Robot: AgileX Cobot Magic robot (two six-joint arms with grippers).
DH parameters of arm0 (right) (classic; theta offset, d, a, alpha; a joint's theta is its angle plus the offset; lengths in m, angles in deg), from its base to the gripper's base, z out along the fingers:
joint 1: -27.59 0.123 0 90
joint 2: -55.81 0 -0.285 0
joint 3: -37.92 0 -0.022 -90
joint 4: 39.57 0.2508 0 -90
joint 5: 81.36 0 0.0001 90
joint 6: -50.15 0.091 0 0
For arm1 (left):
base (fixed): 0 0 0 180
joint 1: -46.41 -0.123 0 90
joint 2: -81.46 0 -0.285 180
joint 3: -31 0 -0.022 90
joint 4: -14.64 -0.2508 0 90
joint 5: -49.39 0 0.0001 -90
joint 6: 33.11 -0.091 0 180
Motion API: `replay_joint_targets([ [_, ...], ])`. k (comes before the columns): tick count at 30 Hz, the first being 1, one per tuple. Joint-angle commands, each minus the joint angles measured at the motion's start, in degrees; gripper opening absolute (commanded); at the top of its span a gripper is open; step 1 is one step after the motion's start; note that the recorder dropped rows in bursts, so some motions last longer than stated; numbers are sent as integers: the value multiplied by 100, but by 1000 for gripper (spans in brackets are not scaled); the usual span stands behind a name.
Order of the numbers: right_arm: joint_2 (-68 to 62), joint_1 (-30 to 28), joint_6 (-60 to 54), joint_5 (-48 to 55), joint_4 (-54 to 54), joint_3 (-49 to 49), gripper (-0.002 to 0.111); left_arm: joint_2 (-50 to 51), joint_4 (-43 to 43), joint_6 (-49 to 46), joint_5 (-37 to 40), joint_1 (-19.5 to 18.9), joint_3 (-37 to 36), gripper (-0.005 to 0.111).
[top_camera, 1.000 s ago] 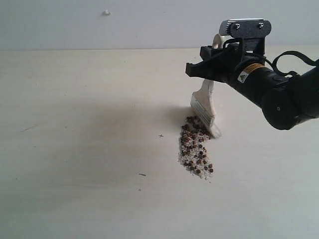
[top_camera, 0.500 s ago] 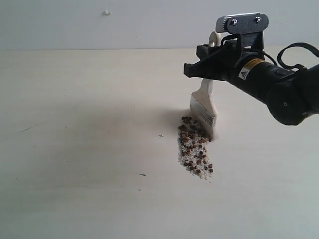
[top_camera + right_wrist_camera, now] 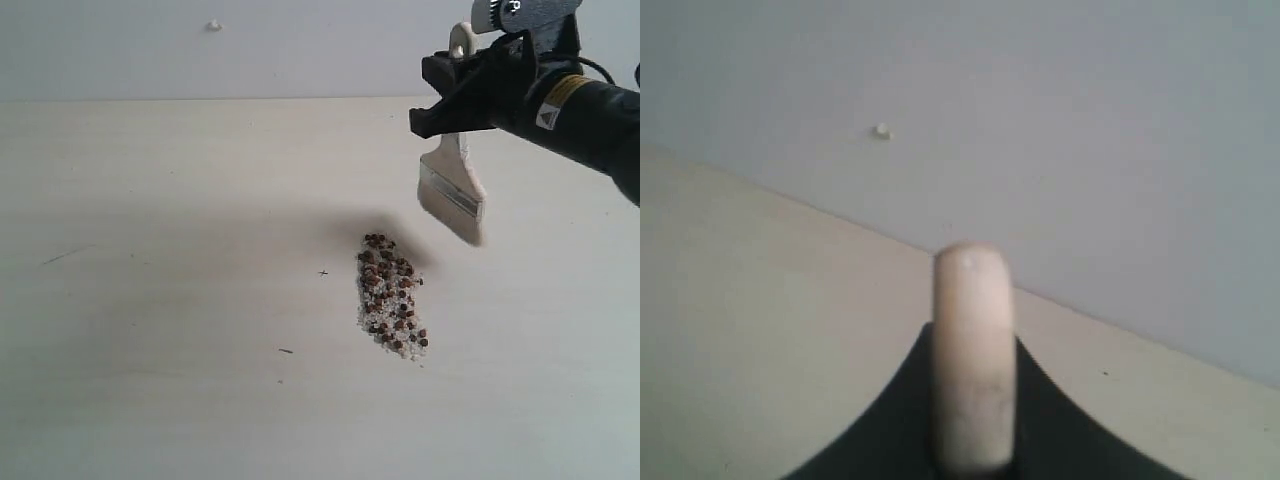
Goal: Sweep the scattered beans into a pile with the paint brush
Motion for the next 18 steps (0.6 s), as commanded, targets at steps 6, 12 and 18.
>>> replay_joint_targets([
  [6, -531, -1246, 3120, -2581, -4123, 1102, 0, -37, -16, 19, 16, -15, -18, 0],
  [12, -1421, -1276, 4180, -2911, -5330, 2326, 0, -37, -16, 19, 27, -15, -18, 0],
  [18, -2150, -1248, 4291, -2911, -5986, 3319, 0, -37, -130, 19, 26, -15, -18, 0],
])
